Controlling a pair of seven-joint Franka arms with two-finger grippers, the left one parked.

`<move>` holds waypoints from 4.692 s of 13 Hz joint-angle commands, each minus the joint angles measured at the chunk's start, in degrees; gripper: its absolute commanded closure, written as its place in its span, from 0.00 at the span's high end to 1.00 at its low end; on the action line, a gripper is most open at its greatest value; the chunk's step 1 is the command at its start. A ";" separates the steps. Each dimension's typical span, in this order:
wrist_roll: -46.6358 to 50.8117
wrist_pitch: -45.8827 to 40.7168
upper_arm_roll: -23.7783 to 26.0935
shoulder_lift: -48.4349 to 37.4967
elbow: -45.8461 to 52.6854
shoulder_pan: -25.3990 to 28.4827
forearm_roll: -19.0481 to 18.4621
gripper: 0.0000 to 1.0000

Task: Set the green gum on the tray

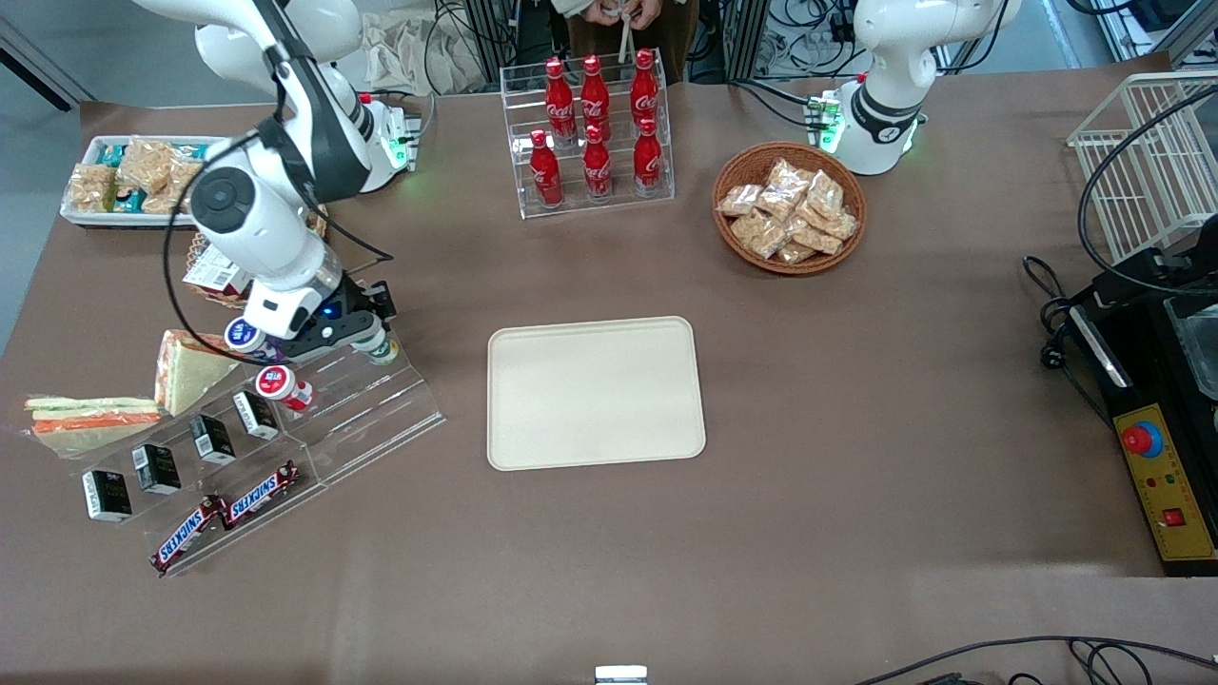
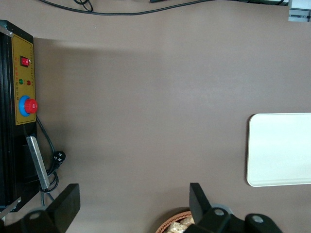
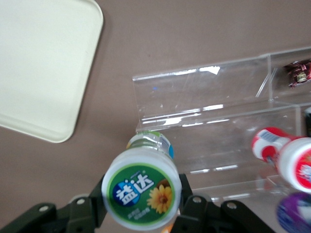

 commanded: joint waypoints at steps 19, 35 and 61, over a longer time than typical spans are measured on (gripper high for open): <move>49.85 3.84 6.89 22.05 22.40 15.97 0.21 0.15; 50.03 27.98 6.54 21.61 -0.67 16.41 -5.41 1.00; 7.16 -29.59 -2.86 4.99 40.73 -11.98 0.65 1.00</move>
